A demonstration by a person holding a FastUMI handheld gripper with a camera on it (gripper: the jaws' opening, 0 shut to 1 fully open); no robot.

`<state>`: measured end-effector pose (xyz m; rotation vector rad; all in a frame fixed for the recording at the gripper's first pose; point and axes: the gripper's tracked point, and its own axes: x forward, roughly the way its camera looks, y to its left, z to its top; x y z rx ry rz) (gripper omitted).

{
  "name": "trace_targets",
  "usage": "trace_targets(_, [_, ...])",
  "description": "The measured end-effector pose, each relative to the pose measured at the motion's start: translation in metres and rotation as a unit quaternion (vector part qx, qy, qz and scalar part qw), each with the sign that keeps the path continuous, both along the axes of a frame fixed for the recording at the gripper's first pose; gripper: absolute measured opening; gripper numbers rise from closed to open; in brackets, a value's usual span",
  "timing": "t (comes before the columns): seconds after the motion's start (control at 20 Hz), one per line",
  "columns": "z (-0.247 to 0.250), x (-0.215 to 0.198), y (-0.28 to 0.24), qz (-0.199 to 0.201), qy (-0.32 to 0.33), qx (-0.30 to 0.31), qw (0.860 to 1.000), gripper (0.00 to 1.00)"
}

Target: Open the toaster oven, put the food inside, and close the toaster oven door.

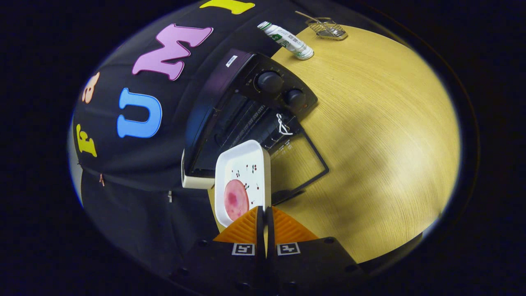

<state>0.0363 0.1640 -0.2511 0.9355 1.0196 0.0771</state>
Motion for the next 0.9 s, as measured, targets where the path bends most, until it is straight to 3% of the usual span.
trace_targets(0.55, [-0.051,0.088,0.046,-0.081,-0.008,0.05,0.995,0.05])
trace_targets(0.7, [-0.055,0.105,0.059,-0.091,-0.019,0.043,0.995,0.05])
trace_targets(0.9, [-0.054,0.129,0.06,-0.135,-0.034,0.04,0.99,0.05])
